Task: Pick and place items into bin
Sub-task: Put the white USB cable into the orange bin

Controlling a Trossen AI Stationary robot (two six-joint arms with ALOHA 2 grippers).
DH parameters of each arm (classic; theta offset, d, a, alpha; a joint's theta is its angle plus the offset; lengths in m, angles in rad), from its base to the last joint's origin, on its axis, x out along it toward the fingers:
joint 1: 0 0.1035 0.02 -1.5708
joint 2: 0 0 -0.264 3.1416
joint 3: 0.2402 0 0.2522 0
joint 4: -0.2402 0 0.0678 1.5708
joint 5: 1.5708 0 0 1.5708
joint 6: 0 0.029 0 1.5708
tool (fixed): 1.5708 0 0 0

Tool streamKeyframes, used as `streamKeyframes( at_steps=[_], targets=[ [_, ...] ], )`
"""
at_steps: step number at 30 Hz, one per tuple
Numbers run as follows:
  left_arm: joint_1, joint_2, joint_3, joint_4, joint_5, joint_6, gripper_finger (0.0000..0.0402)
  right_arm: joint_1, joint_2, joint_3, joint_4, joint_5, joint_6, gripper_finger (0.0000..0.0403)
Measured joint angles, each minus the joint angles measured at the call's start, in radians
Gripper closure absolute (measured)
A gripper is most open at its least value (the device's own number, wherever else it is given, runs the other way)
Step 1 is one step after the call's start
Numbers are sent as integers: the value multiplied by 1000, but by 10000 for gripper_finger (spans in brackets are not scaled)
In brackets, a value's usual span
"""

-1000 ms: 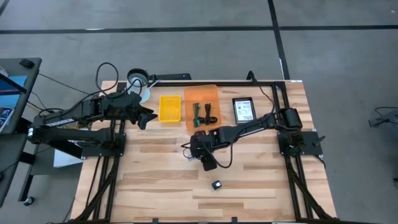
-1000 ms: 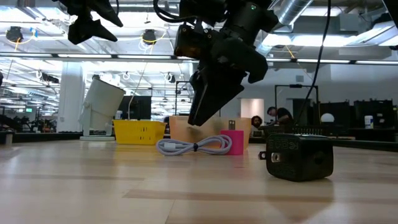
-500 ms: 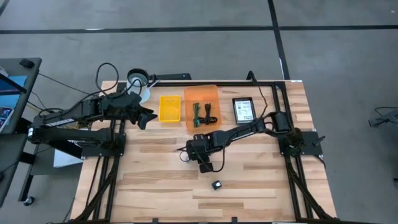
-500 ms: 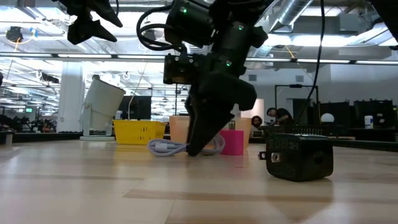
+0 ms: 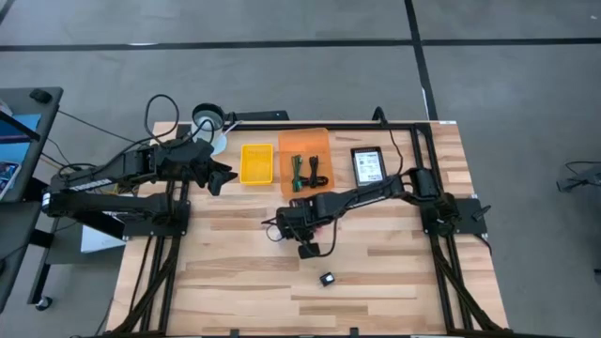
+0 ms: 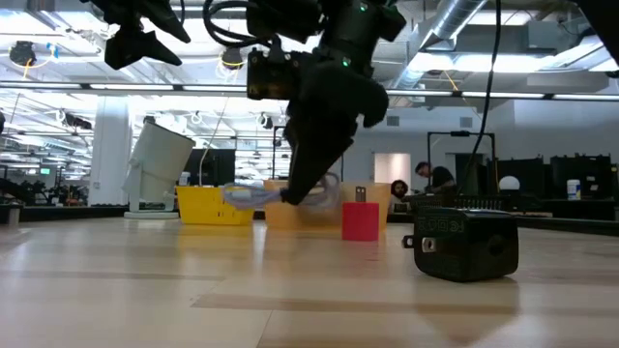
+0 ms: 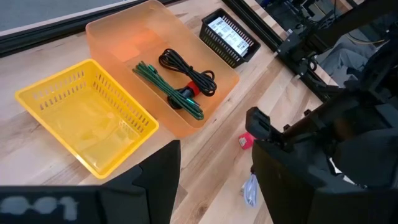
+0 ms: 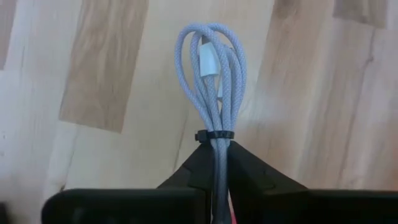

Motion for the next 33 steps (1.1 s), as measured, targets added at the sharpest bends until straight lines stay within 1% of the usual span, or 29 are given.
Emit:
streamKeyframes(
  at_steps=[2,6,8,12,15,18,21,23,27,33],
  targets=[
    [0,0,0,0,0,0,212,-9,0,35,-38,4,-2,373],
    [0,0,0,0,0,-4,212,-35,-2,102,-143,48,-35,391],
    [0,0,0,-1,0,-5,212,-52,-2,139,-192,84,-44,391],
    [0,0,0,-1,0,-6,212,-100,-2,206,-291,163,-63,377],
    [0,0,0,-1,0,-6,212,-142,-2,257,-354,229,-87,381],
    [0,0,0,-1,0,-6,212,-191,-2,299,-416,242,-103,392],
    [0,0,0,-1,0,-5,212,-247,-2,330,-461,240,-105,388],
    [0,0,0,-1,0,6,212,-280,-2,337,-472,239,-104,369],
    [0,0,0,-1,0,15,212,-333,-2,338,-468,232,-86,312],
    [0,0,0,-1,0,18,212,-364,-2,338,-461,232,-52,236]
  ],
)
